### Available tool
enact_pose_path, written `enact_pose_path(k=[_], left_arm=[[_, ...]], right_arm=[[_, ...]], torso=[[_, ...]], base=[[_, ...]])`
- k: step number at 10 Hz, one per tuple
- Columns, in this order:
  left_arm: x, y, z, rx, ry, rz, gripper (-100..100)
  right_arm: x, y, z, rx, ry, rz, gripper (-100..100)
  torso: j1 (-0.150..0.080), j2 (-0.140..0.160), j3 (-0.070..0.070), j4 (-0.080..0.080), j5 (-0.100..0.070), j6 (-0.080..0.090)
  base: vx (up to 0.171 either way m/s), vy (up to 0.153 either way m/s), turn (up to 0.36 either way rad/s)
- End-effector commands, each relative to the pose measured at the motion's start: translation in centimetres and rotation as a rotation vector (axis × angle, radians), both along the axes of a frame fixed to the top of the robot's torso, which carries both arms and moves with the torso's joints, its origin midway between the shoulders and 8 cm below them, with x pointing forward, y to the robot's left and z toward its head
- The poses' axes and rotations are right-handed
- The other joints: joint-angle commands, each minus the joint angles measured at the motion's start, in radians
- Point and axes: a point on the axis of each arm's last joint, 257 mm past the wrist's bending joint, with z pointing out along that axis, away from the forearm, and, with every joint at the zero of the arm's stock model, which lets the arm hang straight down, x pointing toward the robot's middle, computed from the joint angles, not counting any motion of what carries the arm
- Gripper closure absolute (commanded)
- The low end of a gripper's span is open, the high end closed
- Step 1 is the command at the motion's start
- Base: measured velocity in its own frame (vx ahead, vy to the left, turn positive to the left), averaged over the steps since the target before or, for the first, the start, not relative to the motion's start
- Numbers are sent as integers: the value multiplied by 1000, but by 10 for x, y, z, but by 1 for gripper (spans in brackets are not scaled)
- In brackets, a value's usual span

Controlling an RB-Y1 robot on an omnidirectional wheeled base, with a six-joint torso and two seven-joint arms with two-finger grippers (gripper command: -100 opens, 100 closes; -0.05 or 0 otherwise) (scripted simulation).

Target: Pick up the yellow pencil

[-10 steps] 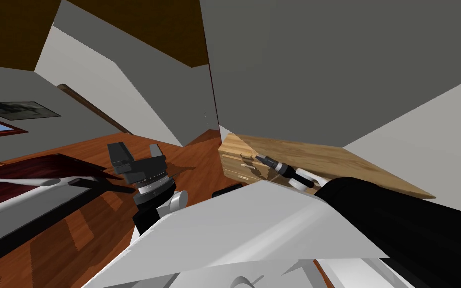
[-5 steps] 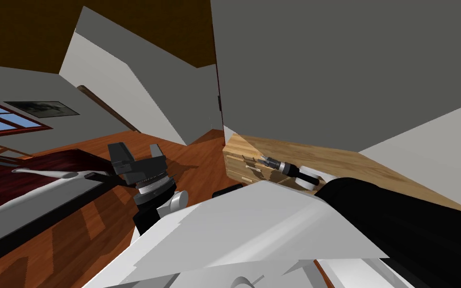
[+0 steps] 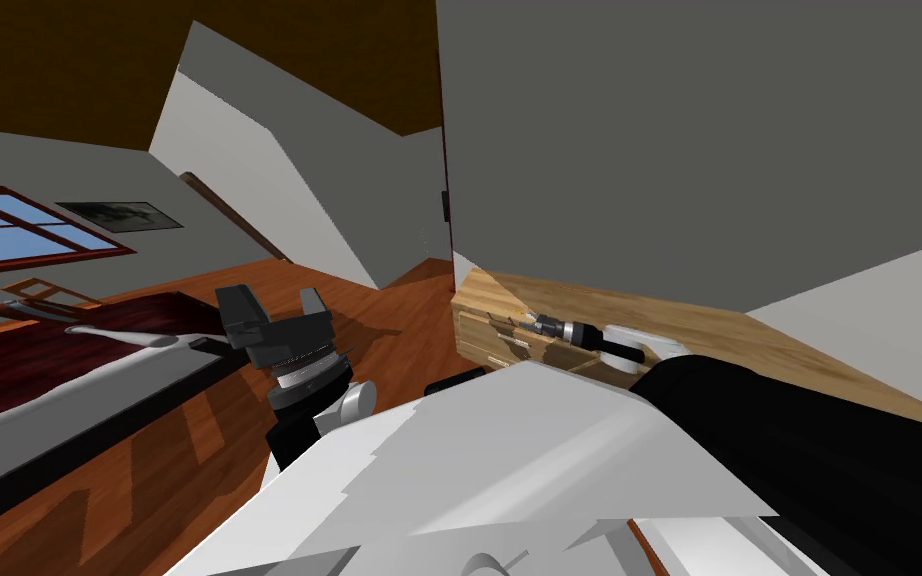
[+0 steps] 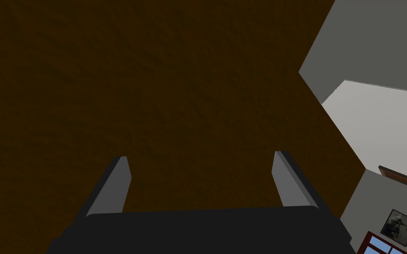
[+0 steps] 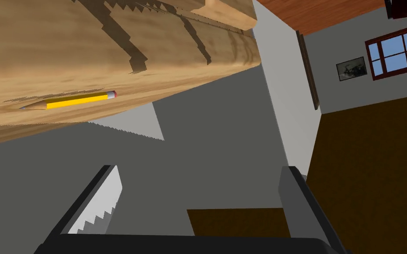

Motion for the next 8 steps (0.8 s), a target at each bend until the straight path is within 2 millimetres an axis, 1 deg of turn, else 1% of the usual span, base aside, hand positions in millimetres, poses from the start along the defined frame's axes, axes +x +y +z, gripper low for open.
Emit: enact_pose_path(k=[1,2,3,4,5,6,7,8], left_arm=[[0,0,0,0,0,0,0],[0,0,0,0,0,0,0],[0,0,0,0,0,0,0],[0,0,0,0,0,0,0],[0,0,0,0,0,0,0],[0,0,0,0,0,0,0],[0,0,0,0,0,0,0],[0,0,0,0,0,0,0]], right_arm=[[-6,-12,-9,-64,36,29,-100],[-5,-13,-8,-79,40,42,-100],[-10,-23,-16,-128,70,63,-100],[-9,-24,-15,-141,74,74,-100],[-14,-35,-22,-190,105,96,-100],[-13,-36,-21,-200,108,104,-100],[-18,-47,-28,-250,141,128,-100],[-18,-48,-27,-256,142,133,-100]], torso=[[0,0,0,0,0,0],[0,0,0,0,0,0],[0,0,0,0,0,0],[1,-1,-1,0,0,0],[0,0,0,0,0,0],[-1,0,0,0,0,0],[-1,1,0,0,0,0],[-1,1,0,0,0,0]], base=[[50,42,101],[49,37,46],[63,57,92],[44,36,55],[41,30,111],[38,22,41],[39,22,75],[37,20,50]])
